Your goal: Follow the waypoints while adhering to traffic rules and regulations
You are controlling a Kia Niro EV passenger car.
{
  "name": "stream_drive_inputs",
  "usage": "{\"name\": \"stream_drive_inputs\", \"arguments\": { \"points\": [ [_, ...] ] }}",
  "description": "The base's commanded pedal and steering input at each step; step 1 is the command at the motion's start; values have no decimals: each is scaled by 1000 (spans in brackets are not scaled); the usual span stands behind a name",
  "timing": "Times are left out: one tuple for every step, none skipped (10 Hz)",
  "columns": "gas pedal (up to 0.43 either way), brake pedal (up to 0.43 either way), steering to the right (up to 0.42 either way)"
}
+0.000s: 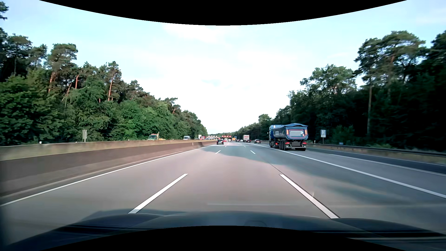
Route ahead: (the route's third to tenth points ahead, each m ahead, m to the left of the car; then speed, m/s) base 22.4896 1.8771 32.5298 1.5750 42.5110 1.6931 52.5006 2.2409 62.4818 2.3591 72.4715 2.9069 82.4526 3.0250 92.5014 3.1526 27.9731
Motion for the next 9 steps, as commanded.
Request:
{"name": "stream_drive_inputs", "arguments": {
  "points": [
    [177, 0, -4],
    [177, 0, -4],
    [177, 0, -4],
    [177, 0, -4],
    [177, 0, -4],
    [177, 0, -4],
    [177, 0, -4],
    [177, 0, -4],
    [177, 0, -4]
  ]
}}
